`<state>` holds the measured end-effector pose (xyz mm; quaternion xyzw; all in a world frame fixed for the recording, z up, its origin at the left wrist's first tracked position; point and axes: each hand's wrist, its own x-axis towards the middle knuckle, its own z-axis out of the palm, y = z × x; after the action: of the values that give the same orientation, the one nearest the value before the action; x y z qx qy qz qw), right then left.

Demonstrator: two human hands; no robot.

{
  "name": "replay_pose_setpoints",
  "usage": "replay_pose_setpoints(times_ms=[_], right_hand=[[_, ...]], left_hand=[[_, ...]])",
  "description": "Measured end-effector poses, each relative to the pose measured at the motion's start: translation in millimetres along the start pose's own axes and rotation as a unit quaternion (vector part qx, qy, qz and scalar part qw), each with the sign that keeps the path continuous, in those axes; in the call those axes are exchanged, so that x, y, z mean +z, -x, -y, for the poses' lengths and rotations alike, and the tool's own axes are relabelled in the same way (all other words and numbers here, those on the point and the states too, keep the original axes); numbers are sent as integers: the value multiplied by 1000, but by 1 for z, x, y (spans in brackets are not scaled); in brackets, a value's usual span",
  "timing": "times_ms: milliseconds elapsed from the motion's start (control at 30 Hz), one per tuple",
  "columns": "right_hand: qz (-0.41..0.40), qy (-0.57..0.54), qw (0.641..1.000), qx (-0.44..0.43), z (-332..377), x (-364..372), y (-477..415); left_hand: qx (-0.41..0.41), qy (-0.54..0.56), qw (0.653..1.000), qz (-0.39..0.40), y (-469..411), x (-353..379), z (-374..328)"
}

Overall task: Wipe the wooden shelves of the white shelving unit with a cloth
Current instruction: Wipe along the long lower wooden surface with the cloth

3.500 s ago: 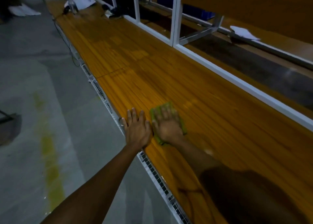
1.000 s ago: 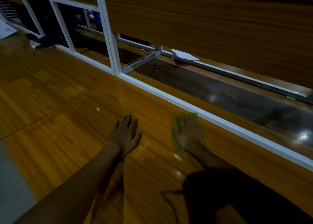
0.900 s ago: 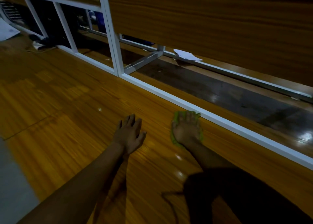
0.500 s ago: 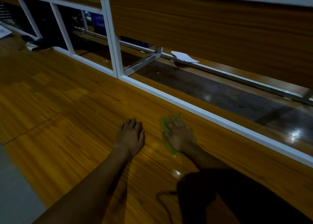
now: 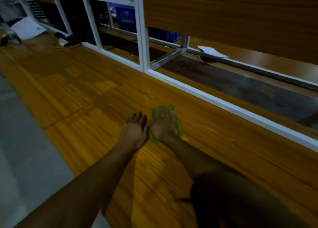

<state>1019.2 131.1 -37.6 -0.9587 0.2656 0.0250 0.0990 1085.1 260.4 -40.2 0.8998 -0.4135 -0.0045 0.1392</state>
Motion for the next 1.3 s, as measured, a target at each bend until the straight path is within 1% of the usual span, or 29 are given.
replay_pose_setpoints(times_ms=[67, 133, 200, 233, 267, 367, 433, 467, 500, 567, 633, 700, 767, 834, 900, 967, 1034, 1100, 1167, 1300], right_hand=[[9, -6, 998, -57, 13, 5, 27], [6, -8, 994, -111, -1, 6, 54], [-60, -13, 988, -142, -27, 6, 76], [-103, -19, 985, -135, -44, 5, 76], [-100, -26, 989, -103, -60, 0, 74], [-19, 9, 1000, 20, -82, -17, 46], [0, -7, 998, 68, -59, -18, 25], [4, -18, 997, 73, -39, -15, 17], [5, -29, 998, 61, -14, -10, 10], [8, -42, 999, 7, 43, 3, 4], [4, -26, 998, -60, 96, 17, 15], [13, 6, 993, -119, 132, 27, 41], [11, 25, 985, -173, 138, 29, 74], [5, 13, 977, -213, 119, 26, 99], [1, -1, 978, -207, 94, 20, 104], [-5, -18, 987, -159, 75, 15, 82], [2, -39, 994, -101, 71, 11, 45], [4, -35, 997, -71, 90, 11, 12], [-4, -18, 996, -84, 126, 17, -3], [15, 35, 977, -209, 208, 36, 26]], left_hand=[[-17, -12, 1000, -8, 17, -5, 12], [-28, -5, 1000, -1, 35, -13, 17], [-43, 4, 999, 17, 54, -16, 22], [-50, 5, 998, 22, 63, -18, 25], [-56, 1, 998, 25, 72, -21, 30], [-78, -15, 997, 17, 94, -29, 54], [-101, -18, 995, 11, 105, -35, 75], [-110, -21, 994, 7, 107, -36, 84], [-119, -25, 993, 4, 107, -38, 91], [-130, -27, 991, 3, 105, -41, 101], [-132, -20, 991, -11, 103, -42, 105], [-132, -14, 991, -20, 102, -42, 108], [-138, -4, 990, -28, 102, -42, 108], [-165, -11, 985, -48, 104, -42, 108], [-224, -24, 970, -88, 108, -42, 110], [-289, -3, 951, -115, 112, -40, 115], [-318, 53, 935, -146, 114, -34, 119], [-320, 130, 918, -193, 115, -32, 122], [-312, 223, 893, -235, 115, -35, 124], [-285, 388, 827, -290, 122, -36, 126]])
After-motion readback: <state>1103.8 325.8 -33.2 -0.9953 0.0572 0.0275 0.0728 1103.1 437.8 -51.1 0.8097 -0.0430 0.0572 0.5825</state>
